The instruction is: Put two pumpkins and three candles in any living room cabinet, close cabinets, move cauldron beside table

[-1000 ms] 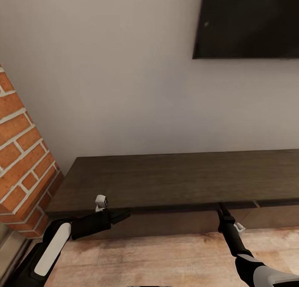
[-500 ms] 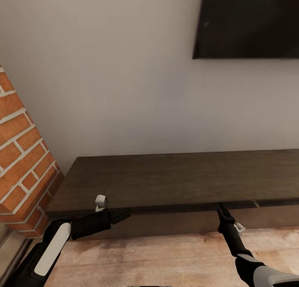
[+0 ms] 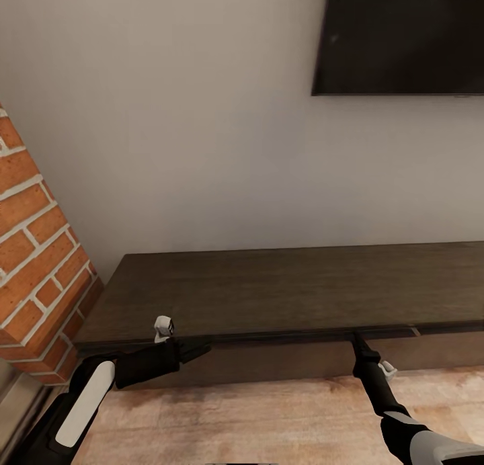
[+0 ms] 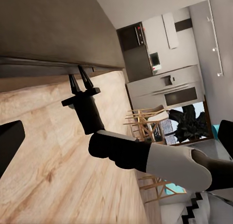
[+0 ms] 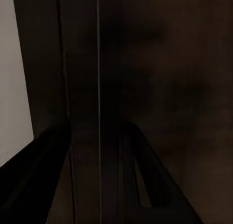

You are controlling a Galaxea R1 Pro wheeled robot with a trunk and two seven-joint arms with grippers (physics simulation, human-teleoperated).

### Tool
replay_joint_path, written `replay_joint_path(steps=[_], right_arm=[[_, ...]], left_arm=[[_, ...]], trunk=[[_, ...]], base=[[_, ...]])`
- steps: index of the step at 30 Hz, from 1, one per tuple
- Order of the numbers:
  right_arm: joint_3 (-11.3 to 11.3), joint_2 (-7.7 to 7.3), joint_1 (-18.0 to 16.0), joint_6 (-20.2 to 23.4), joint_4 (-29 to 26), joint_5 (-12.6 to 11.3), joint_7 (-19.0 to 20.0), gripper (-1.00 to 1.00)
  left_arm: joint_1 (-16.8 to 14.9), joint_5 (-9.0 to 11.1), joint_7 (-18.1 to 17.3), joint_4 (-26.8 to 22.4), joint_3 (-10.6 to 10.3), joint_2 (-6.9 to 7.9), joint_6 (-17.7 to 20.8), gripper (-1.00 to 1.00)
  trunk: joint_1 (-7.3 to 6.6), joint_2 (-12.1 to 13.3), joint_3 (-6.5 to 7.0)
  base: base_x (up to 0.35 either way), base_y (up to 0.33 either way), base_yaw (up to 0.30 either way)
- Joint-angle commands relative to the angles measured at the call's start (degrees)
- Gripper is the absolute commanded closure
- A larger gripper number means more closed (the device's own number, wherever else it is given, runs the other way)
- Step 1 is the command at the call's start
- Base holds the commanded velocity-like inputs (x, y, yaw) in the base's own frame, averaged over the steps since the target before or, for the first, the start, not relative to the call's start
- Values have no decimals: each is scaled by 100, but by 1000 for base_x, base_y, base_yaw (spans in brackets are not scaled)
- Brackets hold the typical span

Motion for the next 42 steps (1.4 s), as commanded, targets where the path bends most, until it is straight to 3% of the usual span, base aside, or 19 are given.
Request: replay_joint_path(steps=[1, 42], right_arm=[[42, 2, -13, 91, -16, -80, 201, 100], [44, 2, -13, 91, -16, -71, 201, 100]], left_arm=[[-3, 8, -11, 3, -6, 3, 21, -100], [-3, 8, -11, 7, -9, 3, 21, -100]], trunk=[[-2, -3, -4], [-2, -3, -4]], base=[[0, 0, 0], [-19, 0, 0]])
